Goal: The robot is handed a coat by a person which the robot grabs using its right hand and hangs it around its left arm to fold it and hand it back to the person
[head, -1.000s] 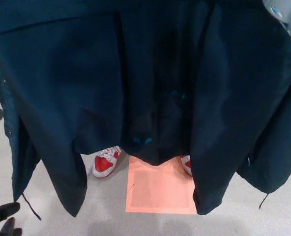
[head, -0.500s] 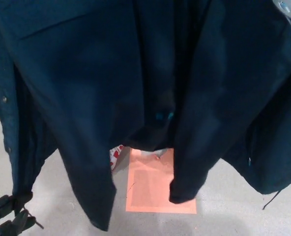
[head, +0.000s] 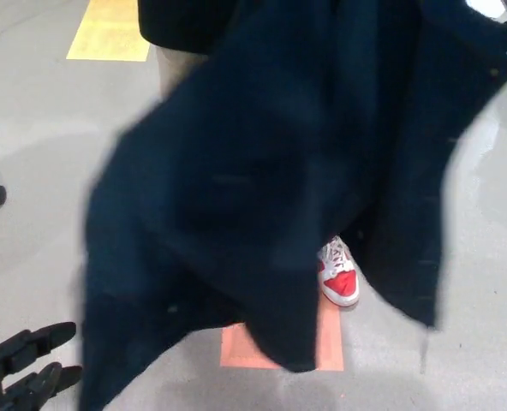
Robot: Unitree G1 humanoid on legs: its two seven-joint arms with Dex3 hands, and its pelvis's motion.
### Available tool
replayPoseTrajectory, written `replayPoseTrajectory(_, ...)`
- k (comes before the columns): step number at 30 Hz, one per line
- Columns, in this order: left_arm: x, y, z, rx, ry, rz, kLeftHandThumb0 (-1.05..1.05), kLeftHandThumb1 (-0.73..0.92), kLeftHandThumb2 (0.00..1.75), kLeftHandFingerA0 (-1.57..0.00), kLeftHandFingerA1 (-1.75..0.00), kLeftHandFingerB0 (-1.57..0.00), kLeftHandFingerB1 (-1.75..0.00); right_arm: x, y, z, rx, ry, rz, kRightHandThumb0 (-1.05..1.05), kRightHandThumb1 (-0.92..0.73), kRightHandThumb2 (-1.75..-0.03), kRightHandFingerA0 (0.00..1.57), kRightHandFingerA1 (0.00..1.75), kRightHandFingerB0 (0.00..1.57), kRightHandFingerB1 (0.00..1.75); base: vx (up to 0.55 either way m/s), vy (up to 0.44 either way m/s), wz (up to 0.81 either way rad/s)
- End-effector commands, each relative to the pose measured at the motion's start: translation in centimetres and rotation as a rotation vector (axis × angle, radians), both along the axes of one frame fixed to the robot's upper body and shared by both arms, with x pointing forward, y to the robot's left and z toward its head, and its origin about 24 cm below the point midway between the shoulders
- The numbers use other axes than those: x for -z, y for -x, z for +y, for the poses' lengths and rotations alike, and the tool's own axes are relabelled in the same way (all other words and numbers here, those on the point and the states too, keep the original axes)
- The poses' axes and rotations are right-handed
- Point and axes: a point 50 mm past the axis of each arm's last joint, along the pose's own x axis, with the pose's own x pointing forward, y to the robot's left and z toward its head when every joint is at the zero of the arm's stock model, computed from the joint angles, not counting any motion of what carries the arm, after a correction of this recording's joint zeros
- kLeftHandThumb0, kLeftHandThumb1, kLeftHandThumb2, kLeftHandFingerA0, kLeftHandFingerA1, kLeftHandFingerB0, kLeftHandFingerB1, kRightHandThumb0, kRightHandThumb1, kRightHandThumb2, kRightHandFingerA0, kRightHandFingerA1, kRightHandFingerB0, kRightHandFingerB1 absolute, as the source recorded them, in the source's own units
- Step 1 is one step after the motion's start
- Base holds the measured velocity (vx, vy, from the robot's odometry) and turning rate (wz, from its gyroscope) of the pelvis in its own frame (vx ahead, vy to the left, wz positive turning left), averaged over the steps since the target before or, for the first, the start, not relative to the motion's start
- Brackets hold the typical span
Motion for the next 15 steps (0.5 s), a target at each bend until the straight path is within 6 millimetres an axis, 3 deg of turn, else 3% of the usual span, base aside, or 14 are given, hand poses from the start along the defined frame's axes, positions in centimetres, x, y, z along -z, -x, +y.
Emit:
replayPoseTrajectory(1, -1.4, 1.1, 0.0, 0.150, 0.247, 0.032, -0.70, 0.67, 1.01, -0.32, -0.54, -0.22, -0.48, -11.5, 6.6, 3.7, -0.141, -0.151, -0.638, -0.33, -0.85, -0.65, 0.87, 1.74, 0.66, 1.43, 0.00, 0.000, 0.00)
replayPoseTrajectory(5, -2.2, 1.0, -1.0, 0.314, 0.253, 0.043, -0.68, 0.66, 1.03, -0.36, -0.55, -0.21, -0.46, -12.0, 7.1, 4.2, -0.187, -0.166, -0.640, -0.23, -0.73, -0.63, 0.85, 1.75, 0.63, 1.53, 0.00, 0.000, 0.00)
replayPoseTrajectory(6, -2.4, 1.0, -1.2, 0.343, 0.259, 0.047, -0.69, 0.68, 1.04, -0.34, -0.54, -0.19, -0.46, -12.0, 7.2, 4.3, -0.188, -0.169, -0.639, -0.36, -0.59, -0.95, 1.17, 1.38, 0.81, 1.18, 0.00, 0.000, 0.00)
replayPoseTrajectory(7, -2.4, 1.1, -1.3, 0.366, 0.267, 0.050, -0.69, 0.68, 1.04, -0.34, -0.54, -0.19, -0.46, -12.0, 7.2, 4.4, -0.187, -0.172, -0.636, -0.36, -0.59, -0.95, 1.17, 1.38, 0.81, 1.18, 0.00, 0.000, 0.00)
replayPoseTrajectory(8, -2.7, 1.0, -1.6, 0.403, 0.265, 0.048, -0.68, 0.68, 1.04, -0.34, -0.54, -0.18, -0.46, -12.1, 7.2, 4.6, -0.186, -0.169, -0.635, -0.33, -0.77, -0.67, 0.86, 1.69, 0.69, 1.44, 0.00, 0.000, 0.00)
replayPoseTrajectory(9, -2.9, 1.0, -2.2, 0.457, 0.268, 0.046, -0.69, 0.67, 1.03, -0.32, -0.53, -0.18, -0.45, -12.1, 7.4, 5.1, -0.204, -0.175, -0.622, -0.26, -0.75, -0.64, 0.85, 1.70, 0.66, 1.42, 0.00, 0.000, 0.00)
replayPoseTrajectory(10, -3.0, 0.9, -2.7, 0.488, 0.275, 0.048, -0.68, 0.83, 0.65, -0.36, -0.39, -0.31, -0.36, -12.1, 7.4, 5.4, -0.216, -0.183, -0.616, -0.29, -0.74, -0.66, 0.88, 1.70, 0.71, 1.43, 0.00, 0.000, 0.00)
replayPoseTrajectory(15, -3.3, 0.6, -4.6, 0.582, 0.283, 0.062, -0.70, 0.82, 0.65, -0.31, -0.39, -0.27, -0.34, -11.8, 7.7, 6.6, -0.272, -0.207, -0.589, -0.35, -0.80, -0.68, 0.87, 1.68, 0.74, 1.34, 0.00, 0.000, 0.00)
